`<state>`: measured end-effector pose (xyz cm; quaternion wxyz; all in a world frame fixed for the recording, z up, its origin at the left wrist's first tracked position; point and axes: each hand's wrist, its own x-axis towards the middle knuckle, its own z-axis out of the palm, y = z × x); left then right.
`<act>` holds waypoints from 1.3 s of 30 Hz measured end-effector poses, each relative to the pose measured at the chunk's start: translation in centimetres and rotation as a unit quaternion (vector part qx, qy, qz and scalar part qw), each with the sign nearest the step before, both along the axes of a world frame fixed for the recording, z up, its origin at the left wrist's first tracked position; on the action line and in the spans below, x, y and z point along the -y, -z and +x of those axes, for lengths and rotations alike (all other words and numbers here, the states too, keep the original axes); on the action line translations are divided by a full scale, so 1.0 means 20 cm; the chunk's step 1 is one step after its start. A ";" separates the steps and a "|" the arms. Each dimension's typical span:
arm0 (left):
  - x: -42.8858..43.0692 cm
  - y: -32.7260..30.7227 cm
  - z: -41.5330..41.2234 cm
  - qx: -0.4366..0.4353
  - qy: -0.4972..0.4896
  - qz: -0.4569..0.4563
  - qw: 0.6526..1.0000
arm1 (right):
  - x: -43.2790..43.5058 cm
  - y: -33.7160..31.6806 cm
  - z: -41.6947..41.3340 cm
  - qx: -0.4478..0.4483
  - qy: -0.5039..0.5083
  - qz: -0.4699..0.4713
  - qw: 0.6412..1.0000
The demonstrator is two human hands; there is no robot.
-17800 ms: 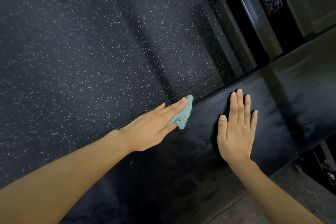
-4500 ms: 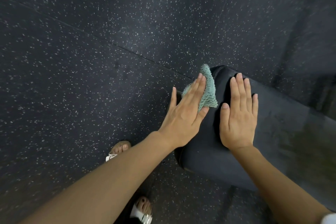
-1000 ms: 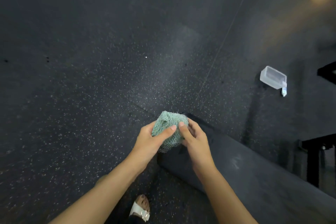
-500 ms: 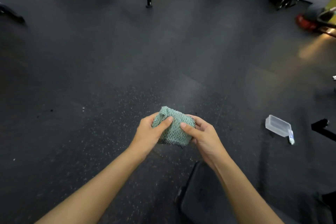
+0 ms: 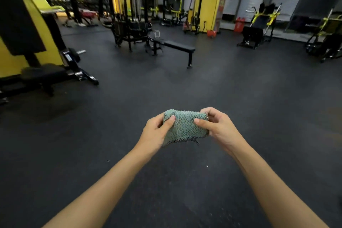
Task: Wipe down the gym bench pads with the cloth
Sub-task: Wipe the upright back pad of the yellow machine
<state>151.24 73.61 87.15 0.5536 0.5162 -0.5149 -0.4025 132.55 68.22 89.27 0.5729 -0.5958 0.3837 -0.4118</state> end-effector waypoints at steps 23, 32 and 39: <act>0.01 -0.64 1.53 0.084 -0.285 -0.029 0.954 | 0.65 -0.65 1.79 -0.044 -0.348 -0.185 0.918; 0.36 -0.79 1.93 0.054 -0.384 -0.053 0.920 | 1.09 -0.85 2.36 -0.021 -0.430 -0.191 0.882; 0.59 -0.76 2.36 0.073 -0.428 -0.035 0.900 | 1.36 -0.79 2.83 0.009 -0.441 -0.156 0.884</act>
